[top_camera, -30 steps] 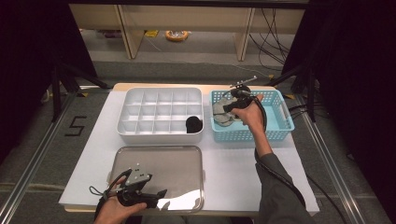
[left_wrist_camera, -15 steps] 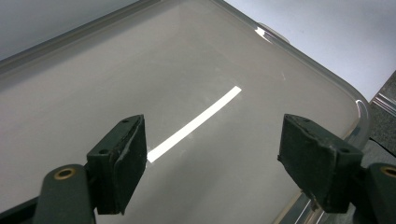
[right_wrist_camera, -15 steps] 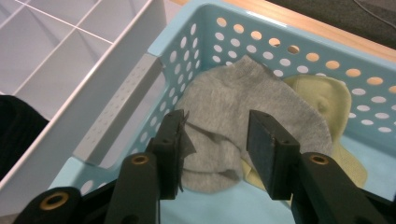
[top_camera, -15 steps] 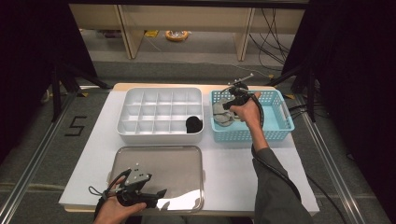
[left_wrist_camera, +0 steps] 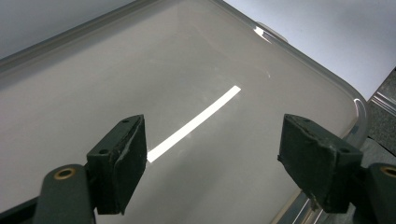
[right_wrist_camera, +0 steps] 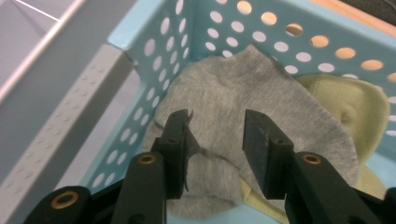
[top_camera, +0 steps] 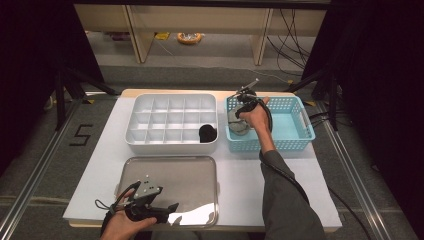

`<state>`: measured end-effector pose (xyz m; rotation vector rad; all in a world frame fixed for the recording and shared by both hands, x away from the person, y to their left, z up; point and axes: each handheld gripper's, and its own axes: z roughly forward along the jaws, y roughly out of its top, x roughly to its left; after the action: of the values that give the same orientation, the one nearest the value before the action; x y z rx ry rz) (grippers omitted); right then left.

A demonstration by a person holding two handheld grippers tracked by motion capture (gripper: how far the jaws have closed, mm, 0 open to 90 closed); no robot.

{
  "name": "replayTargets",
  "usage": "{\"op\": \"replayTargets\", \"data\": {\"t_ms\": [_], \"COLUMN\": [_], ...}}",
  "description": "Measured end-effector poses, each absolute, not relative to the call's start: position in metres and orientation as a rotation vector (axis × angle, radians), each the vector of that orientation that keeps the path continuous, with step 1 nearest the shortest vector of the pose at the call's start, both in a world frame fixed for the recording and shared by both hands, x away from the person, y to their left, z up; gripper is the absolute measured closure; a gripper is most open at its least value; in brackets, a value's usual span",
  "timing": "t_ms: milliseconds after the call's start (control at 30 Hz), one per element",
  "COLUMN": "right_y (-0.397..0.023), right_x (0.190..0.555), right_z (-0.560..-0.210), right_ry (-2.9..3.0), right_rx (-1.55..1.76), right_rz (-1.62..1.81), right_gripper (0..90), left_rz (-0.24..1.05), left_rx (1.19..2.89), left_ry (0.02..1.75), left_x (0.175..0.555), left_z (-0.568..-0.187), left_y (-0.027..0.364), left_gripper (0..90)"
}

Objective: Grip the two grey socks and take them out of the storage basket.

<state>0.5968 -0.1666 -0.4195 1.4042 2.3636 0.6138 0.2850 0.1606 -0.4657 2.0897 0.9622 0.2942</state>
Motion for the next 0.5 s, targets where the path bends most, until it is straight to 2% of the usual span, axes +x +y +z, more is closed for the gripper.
{"op": "replayTargets", "data": {"t_ms": [500], "right_y": [-0.163], "right_x": [0.610], "right_z": [-0.436], "right_ry": [2.370], "right_rx": [1.452], "right_rz": [0.506], "right_gripper": [67.8], "left_rz": [0.289], "left_rx": [2.099], "left_ry": [0.953], "left_x": [0.284], "left_z": [-0.466], "left_y": [0.160], "left_gripper": [22.6]}}
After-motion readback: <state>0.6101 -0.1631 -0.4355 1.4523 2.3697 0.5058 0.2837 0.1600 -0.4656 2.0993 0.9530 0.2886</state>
